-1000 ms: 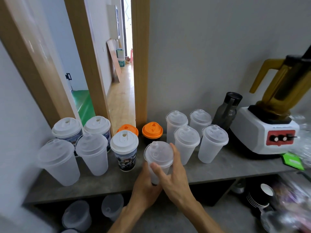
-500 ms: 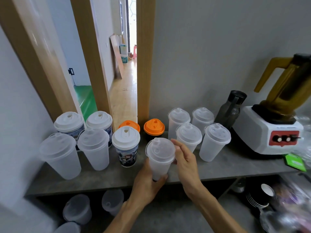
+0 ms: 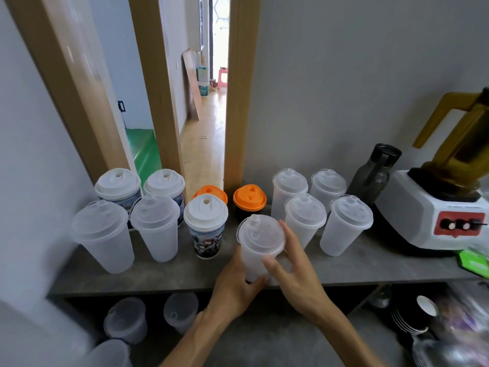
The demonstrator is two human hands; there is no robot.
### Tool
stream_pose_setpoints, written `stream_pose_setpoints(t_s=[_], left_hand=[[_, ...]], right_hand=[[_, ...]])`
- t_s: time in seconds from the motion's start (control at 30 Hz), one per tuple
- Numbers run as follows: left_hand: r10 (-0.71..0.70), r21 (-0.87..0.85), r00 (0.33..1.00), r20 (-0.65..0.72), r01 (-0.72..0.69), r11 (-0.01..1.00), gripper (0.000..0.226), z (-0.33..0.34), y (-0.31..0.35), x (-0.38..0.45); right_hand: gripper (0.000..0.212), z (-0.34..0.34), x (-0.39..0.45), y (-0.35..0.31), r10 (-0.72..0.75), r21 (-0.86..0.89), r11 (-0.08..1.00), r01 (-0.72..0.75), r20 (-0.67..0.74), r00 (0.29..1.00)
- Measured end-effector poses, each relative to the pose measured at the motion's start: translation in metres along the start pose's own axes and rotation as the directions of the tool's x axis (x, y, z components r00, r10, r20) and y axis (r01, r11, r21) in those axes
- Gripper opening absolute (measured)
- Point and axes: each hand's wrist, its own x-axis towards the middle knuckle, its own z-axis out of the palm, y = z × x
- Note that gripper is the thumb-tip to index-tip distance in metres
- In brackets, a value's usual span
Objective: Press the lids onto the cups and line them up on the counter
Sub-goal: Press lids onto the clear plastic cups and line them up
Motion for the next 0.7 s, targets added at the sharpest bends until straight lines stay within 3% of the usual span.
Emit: stream_pose_setpoints(t_s=[0.17, 0.27, 0.37, 0.5, 0.57, 0.7], left_hand=[[-0.052, 0.037, 0.998, -0.022, 0.052, 0.998, 0.071, 0.004, -0.002, 0.001], [-0.061, 0.056, 0.998, -0.032, 0.062, 0.996, 0.070, 0.005, -0.002, 0.000], [-0.066, 0.037, 0.998, -0.024, 0.067, 0.997, 0.070, 0.004, -0.002, 0.001], [-0.088, 0.005, 0.996, -0.019, 0.089, 0.996, 0.072, 0.006, -0.007, -0.001], [-0.081, -0.007, 0.997, -0.015, 0.081, 0.997, 0.074, 0.007, -0.010, -0.001], [-0.083, -0.001, 0.997, -0.001, 0.083, 0.997, 0.062, 0.012, -0.008, 0.001]], right_hand=[[0.076, 0.008, 0.000, -0.009, -0.007, -0.070, 0.998, -0.001, -0.127, 0.992], [0.068, 0.003, 0.000, -0.012, 0.019, -0.153, 0.988, -0.034, -0.101, 0.995], [0.066, -0.007, 0.007, -0.028, 0.053, -0.335, 0.940, -0.072, -0.066, 0.996], [0.085, 0.003, 0.015, -0.042, -0.003, -0.565, 0.821, -0.083, -0.150, 0.989], [0.087, 0.013, 0.013, -0.041, -0.046, -0.595, 0.798, -0.094, -0.215, 0.976], [0.088, 0.030, 0.008, -0.038, -0.060, -0.487, 0.866, -0.118, -0.335, 0.940]])
